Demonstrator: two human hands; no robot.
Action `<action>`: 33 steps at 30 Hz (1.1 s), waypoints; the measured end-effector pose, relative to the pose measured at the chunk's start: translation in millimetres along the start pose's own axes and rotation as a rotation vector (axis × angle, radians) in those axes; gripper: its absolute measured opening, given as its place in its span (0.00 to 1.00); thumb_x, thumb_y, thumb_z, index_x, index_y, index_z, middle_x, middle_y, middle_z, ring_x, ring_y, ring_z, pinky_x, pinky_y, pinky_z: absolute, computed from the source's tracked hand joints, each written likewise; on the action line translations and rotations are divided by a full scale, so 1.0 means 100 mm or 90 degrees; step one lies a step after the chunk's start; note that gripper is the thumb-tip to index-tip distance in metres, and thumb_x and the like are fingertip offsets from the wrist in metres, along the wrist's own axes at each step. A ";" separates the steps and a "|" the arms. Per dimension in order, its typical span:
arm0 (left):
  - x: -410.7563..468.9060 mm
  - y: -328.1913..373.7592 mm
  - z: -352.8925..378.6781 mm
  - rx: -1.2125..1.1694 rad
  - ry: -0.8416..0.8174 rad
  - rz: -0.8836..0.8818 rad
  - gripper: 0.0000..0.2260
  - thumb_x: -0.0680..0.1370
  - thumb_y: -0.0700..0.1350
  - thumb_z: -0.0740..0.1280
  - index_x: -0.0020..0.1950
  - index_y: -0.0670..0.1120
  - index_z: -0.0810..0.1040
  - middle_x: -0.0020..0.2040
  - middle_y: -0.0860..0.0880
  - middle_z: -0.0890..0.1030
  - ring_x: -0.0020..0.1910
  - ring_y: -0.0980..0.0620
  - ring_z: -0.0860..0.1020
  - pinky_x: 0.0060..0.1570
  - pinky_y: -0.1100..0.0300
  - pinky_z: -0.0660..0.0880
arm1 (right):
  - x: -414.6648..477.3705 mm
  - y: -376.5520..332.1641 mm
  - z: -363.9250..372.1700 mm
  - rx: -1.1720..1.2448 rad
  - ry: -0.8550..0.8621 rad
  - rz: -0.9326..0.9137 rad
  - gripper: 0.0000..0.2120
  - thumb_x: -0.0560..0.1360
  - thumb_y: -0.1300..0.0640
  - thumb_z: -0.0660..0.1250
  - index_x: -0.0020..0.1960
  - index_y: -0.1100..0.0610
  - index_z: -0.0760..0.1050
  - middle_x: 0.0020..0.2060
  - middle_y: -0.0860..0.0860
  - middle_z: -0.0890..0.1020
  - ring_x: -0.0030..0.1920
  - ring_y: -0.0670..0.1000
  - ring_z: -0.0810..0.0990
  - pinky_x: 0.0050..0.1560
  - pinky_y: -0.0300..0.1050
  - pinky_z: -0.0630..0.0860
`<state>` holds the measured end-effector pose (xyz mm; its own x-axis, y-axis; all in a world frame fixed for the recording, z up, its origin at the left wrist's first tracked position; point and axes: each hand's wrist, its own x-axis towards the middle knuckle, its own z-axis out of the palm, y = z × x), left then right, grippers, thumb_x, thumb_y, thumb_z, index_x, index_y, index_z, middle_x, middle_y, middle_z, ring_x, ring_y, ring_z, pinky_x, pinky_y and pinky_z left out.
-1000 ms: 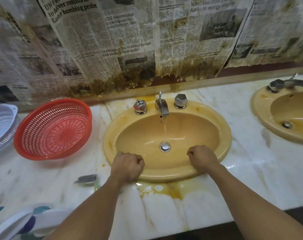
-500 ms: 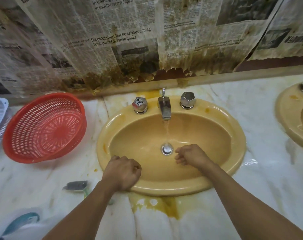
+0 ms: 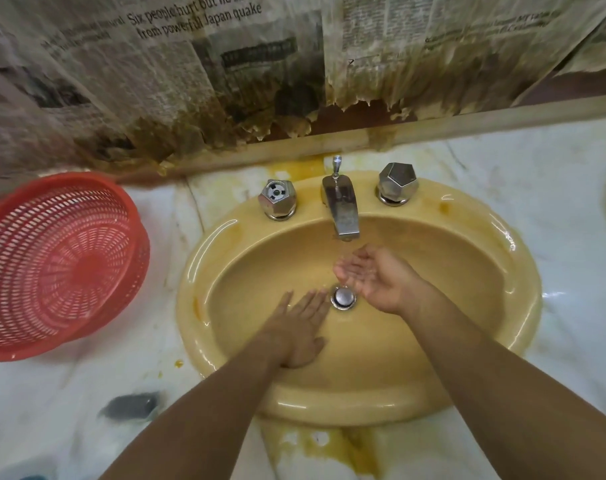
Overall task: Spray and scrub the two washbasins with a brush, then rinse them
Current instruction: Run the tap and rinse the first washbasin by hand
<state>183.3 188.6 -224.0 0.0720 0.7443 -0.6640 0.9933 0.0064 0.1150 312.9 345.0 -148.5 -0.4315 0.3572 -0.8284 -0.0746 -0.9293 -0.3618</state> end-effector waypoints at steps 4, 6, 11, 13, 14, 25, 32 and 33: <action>0.04 -0.08 -0.01 0.050 0.009 0.016 0.34 0.84 0.65 0.43 0.82 0.50 0.31 0.80 0.54 0.30 0.81 0.55 0.32 0.79 0.43 0.33 | -0.09 -0.03 -0.09 -0.032 -0.033 0.013 0.13 0.81 0.65 0.57 0.53 0.74 0.76 0.47 0.66 0.83 0.49 0.61 0.84 0.41 0.50 0.86; 0.05 -0.03 -0.02 0.054 0.006 0.001 0.34 0.84 0.64 0.43 0.82 0.50 0.30 0.80 0.54 0.29 0.81 0.55 0.32 0.78 0.42 0.32 | -0.12 -0.03 -0.09 -0.053 -0.040 0.013 0.13 0.80 0.66 0.57 0.56 0.73 0.75 0.49 0.67 0.80 0.49 0.62 0.84 0.40 0.51 0.85; 0.03 -0.02 -0.03 0.066 -0.031 0.066 0.32 0.85 0.62 0.44 0.83 0.51 0.34 0.82 0.53 0.31 0.81 0.53 0.33 0.78 0.38 0.33 | -0.15 -0.02 -0.02 -0.107 -0.012 0.020 0.15 0.83 0.63 0.56 0.61 0.73 0.74 0.58 0.70 0.80 0.55 0.66 0.84 0.47 0.54 0.85; 0.06 -0.15 -0.12 0.111 -0.041 0.116 0.32 0.85 0.62 0.46 0.84 0.51 0.36 0.82 0.54 0.33 0.81 0.55 0.35 0.78 0.39 0.34 | -0.17 -0.02 -0.01 -0.120 -0.008 0.024 0.18 0.84 0.60 0.56 0.66 0.73 0.72 0.60 0.71 0.79 0.59 0.67 0.82 0.48 0.54 0.85; 0.09 -0.23 -0.17 0.147 -0.032 0.124 0.33 0.85 0.62 0.47 0.84 0.51 0.37 0.82 0.54 0.35 0.81 0.56 0.36 0.78 0.40 0.34 | -0.18 -0.02 -0.01 -0.125 -0.009 0.028 0.19 0.85 0.58 0.56 0.66 0.73 0.72 0.61 0.71 0.79 0.61 0.67 0.81 0.50 0.55 0.84; 0.14 -0.10 -0.15 0.080 -0.030 0.082 0.31 0.86 0.58 0.47 0.84 0.50 0.37 0.84 0.52 0.38 0.82 0.52 0.35 0.79 0.41 0.35 | -0.23 -0.03 -0.03 -0.147 0.019 0.028 0.29 0.85 0.48 0.56 0.73 0.71 0.65 0.69 0.69 0.72 0.70 0.65 0.73 0.68 0.58 0.73; 0.13 0.01 -0.15 0.104 -0.046 0.030 0.32 0.86 0.60 0.45 0.83 0.49 0.34 0.83 0.52 0.33 0.81 0.53 0.32 0.78 0.40 0.32 | -0.27 -0.03 -0.06 -0.127 0.003 0.018 0.31 0.85 0.45 0.56 0.74 0.71 0.64 0.70 0.70 0.72 0.71 0.65 0.73 0.70 0.59 0.72; 0.11 0.03 -0.14 0.093 -0.056 0.035 0.32 0.86 0.60 0.46 0.83 0.49 0.33 0.83 0.51 0.33 0.81 0.53 0.33 0.78 0.40 0.33 | -0.28 -0.02 -0.05 -0.122 0.000 0.019 0.31 0.85 0.45 0.56 0.74 0.72 0.64 0.69 0.70 0.72 0.70 0.65 0.73 0.68 0.58 0.74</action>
<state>186.2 206.1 -220.5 0.1276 0.6799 -0.7222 0.9897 -0.1344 0.0483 329.4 337.4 -126.9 -0.4306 0.3303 -0.8399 0.1106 -0.9043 -0.4123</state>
